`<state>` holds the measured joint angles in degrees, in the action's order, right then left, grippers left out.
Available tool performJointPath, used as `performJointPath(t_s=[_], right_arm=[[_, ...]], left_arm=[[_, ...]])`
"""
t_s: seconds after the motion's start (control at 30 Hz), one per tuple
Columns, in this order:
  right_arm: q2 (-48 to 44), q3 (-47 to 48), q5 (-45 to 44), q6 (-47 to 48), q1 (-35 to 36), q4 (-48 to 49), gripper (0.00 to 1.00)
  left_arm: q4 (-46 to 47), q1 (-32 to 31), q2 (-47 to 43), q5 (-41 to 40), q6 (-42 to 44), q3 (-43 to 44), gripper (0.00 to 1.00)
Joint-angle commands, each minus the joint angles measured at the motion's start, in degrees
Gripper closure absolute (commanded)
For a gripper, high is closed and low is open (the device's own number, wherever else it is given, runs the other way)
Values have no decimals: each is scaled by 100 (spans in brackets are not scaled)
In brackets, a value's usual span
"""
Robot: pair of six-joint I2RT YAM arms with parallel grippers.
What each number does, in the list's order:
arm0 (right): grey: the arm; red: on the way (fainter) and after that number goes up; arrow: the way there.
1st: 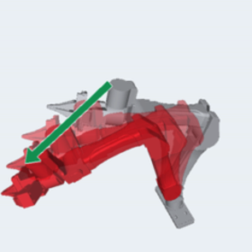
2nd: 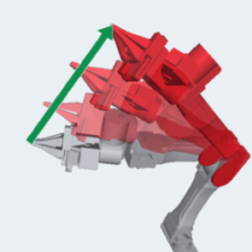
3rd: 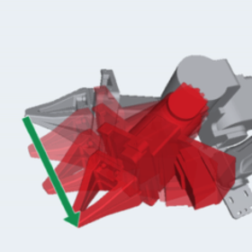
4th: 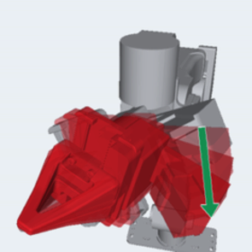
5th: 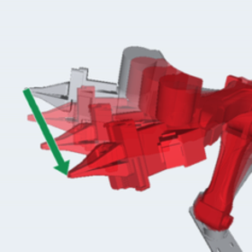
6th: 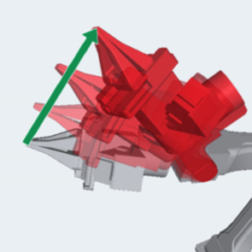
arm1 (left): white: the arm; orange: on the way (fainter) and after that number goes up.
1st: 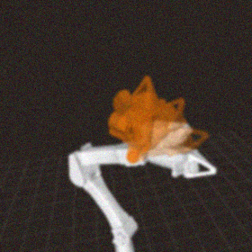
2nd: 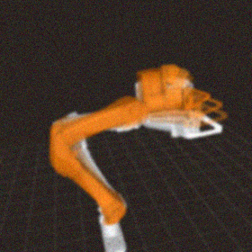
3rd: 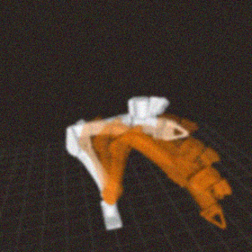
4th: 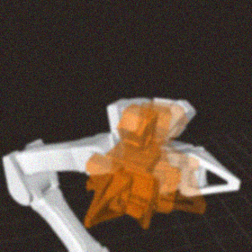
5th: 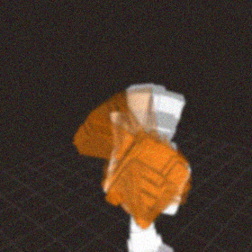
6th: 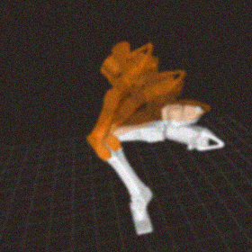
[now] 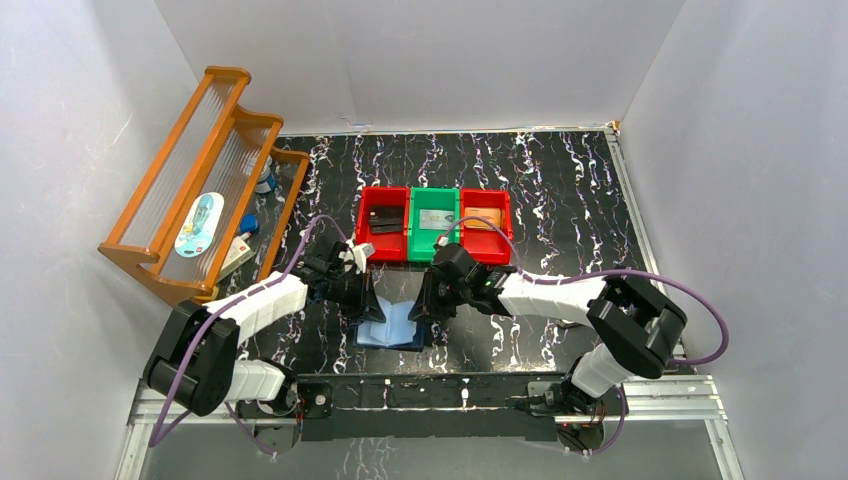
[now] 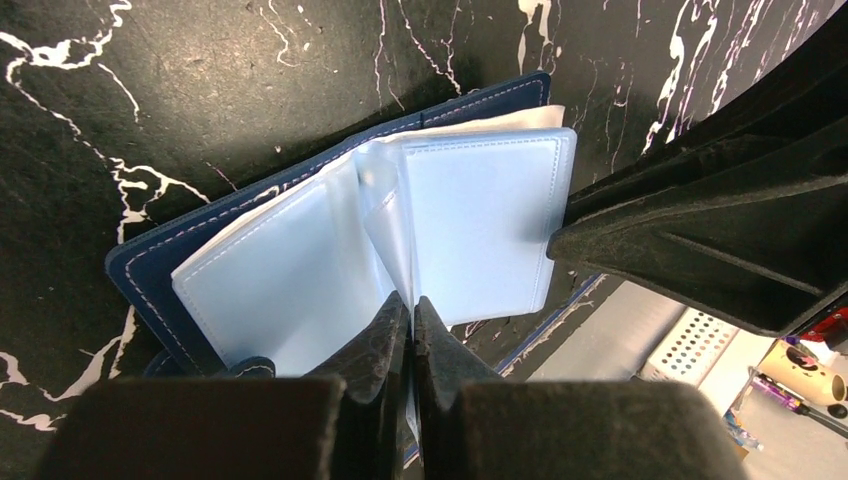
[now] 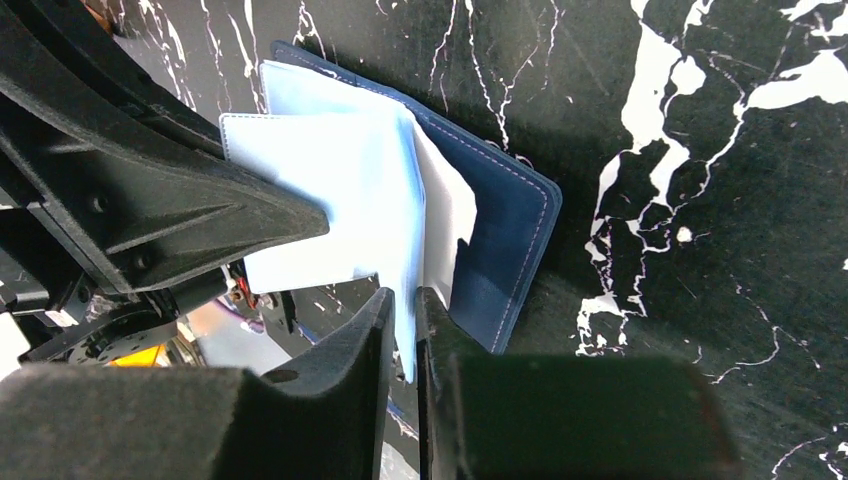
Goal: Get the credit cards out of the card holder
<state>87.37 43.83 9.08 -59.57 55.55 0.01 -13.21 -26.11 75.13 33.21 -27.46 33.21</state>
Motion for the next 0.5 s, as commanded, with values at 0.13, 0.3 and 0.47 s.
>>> performJointPath(t_s=[0.13,0.3,0.47], right_arm=[[-212,181,417,156,-16,696,70],[-72,141,754,20,-10,1145,64],[166,328,635,9,-9,619,62]], left_arm=[[142,-60,-126,319,-213,19,100],[196,-78,-147,326,-246,-11,100],[205,-87,-148,318,-264,-24,100]])
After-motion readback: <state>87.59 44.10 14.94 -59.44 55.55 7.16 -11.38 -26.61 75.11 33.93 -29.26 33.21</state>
